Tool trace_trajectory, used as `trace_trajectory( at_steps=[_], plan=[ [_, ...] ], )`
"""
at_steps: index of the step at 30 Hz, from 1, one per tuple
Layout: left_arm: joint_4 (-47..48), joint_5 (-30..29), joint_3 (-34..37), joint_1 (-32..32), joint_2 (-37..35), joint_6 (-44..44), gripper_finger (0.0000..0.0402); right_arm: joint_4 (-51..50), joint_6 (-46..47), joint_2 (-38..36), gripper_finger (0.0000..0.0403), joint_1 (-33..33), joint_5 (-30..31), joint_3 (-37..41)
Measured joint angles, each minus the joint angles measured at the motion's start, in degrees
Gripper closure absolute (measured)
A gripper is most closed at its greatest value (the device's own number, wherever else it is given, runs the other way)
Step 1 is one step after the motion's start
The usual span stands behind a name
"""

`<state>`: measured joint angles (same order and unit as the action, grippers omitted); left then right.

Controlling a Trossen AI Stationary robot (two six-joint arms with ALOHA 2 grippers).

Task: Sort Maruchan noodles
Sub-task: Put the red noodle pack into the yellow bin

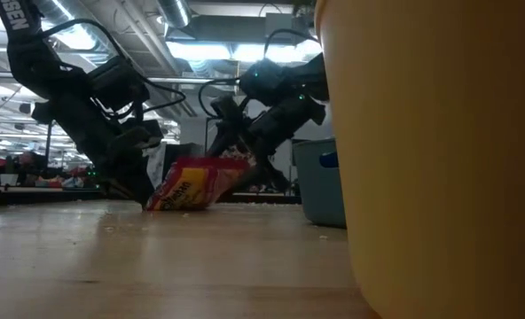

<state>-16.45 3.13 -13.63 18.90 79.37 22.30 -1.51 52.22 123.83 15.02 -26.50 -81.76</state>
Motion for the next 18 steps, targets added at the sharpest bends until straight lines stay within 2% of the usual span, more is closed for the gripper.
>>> trace_trajectory(
  at_steps=[6, 18],
  plan=[
    [-0.15, -0.29, 0.02, 0.0, 0.0, 0.01, 0.0401, 1.67, 0.11, 0.0, 0.0145, 0.0, -2.95, 0.0],
    [-1.66, -1.37, 0.26, 0.0, 0.22, 0.94, 0.0401, 1.76, 3.35, 1.29, 0.0145, -0.63, -4.59, -0.02]
  ],
)
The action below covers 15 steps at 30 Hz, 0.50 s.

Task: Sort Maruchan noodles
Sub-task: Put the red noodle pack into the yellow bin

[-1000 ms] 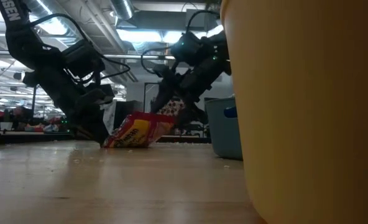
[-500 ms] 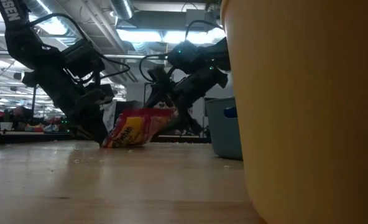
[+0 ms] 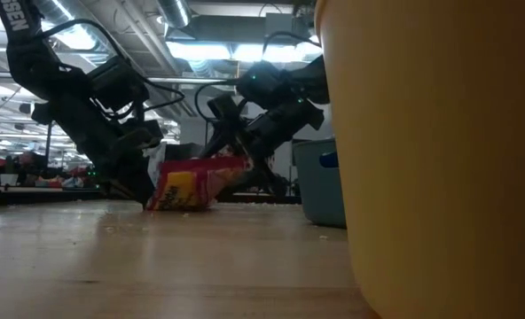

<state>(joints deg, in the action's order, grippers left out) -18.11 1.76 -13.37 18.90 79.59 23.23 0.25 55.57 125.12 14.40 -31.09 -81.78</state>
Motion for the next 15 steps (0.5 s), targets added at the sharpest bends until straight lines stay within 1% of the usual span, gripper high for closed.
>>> trace_trajectory(
  at_steps=[7, 9, 11, 15],
  plan=[
    [-0.52, -0.28, 0.07, 0.03, 0.02, 1.76, 0.0401, 0.5, 0.17, 0.0, 0.0146, -0.72, 0.0, 0.0],
    [-0.81, -0.3, 0.09, 0.04, 0.04, 2.12, 0.0401, 0.44, 0.53, 0.0, 0.0152, -0.92, 0.04, 0.0],
    [-0.85, -0.29, 0.09, 0.04, 0.04, 2.18, 0.0401, 0.37, 0.68, 0.0, 0.0167, -0.92, 0.0, 0.0],
    [-1.39, 0.31, 0.08, 0.1, 0.02, 2.15, 0.0401, 0.31, 0.68, 0.0, 0.0216, -0.89, 0.03, 0.0]
  ],
)
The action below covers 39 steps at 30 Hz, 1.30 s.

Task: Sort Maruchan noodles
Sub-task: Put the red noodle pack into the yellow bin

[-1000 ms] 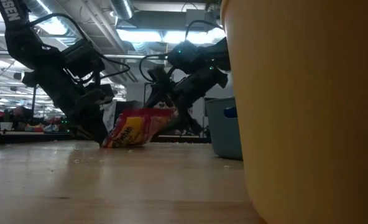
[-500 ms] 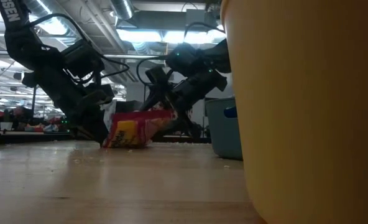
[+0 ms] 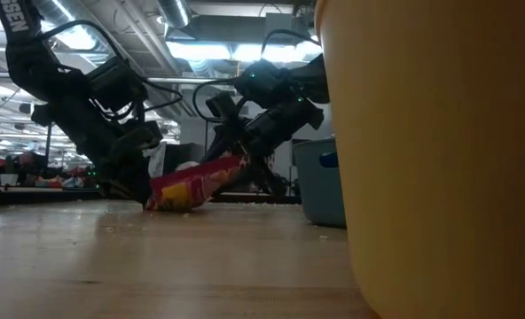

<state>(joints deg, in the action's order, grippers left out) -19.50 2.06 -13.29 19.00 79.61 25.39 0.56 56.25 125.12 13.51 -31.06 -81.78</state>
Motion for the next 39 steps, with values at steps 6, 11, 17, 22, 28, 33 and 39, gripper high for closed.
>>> trace_trajectory(
  at_steps=[6, 11, 17, 22, 28, 33, 39],
  plan=[
    [0.19, 1.64, -0.97, 0.05, -0.5, 0.0, 0.0401, -0.25, -0.03, 0.0, 0.0274, -0.01, 0.31, 0.0],
    [1.85, 4.36, -2.36, 0.69, -1.77, 0.0, 0.0402, -0.37, -0.15, -0.02, 0.0277, -0.01, 0.08, 0.0],
    [7.35, 7.63, -2.81, 2.52, -6.23, -0.02, 0.0402, -0.11, -0.29, -0.02, 0.0284, -0.05, -0.12, 0.0],
    [11.58, 10.96, -2.84, 4.91, -11.88, -0.01, 0.0402, -0.09, -0.48, -0.02, 0.0292, 0.02, -0.66, 0.0],
    [16.25, 15.99, -2.85, 8.08, -20.25, 0.1, 0.0402, -0.04, -0.68, -0.1, 0.0293, 0.52, -3.66, 0.0],
    [19.15, 16.53, -2.88, 10.62, -26.79, 1.49, 0.0402, -0.16, -1.63, -2.37, 0.0294, 1.24, -4.59, 0.0],
    [19.14, 16.53, -2.94, 13.64, -32.47, 1.57, 0.0402, -0.97, -5.57, -7.35, 0.0294, 2.0, -9.77, -0.02]
  ],
)
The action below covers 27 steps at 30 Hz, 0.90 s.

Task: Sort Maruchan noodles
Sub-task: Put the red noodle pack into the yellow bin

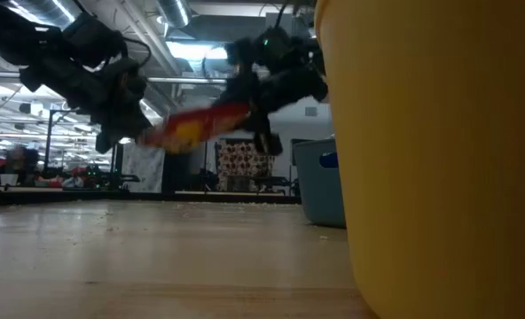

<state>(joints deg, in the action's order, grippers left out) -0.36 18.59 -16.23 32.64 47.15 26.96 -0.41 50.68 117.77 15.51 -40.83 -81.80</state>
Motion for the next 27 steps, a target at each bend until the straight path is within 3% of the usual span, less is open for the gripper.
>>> trace_trajectory(
  at_steps=[6, 14, 20, 27],
  plan=[
    [0.01, 0.05, 0.0, 2.48, -4.34, 1.23, 0.0401, -5.8, -4.68, -6.01, 0.0294, -0.1, -6.35, -0.07],
    [-0.13, 0.0, -0.02, 4.99, -7.61, 1.49, 0.0401, -25.95, -15.36, -14.55, 0.0294, -2.22, -11.02, -0.07],
    [0.0, -0.02, -0.02, 5.38, -7.62, 1.46, 0.0401, -41.79, -18.58, -20.61, 0.0294, -9.82, -8.01, -0.05],
    [-0.02, -1.4, -0.02, 5.38, -7.62, 1.44, 0.0401, -43.67, -7.98, -23.95, 0.0289, -22.69, 0.19, -0.04]
  ],
)
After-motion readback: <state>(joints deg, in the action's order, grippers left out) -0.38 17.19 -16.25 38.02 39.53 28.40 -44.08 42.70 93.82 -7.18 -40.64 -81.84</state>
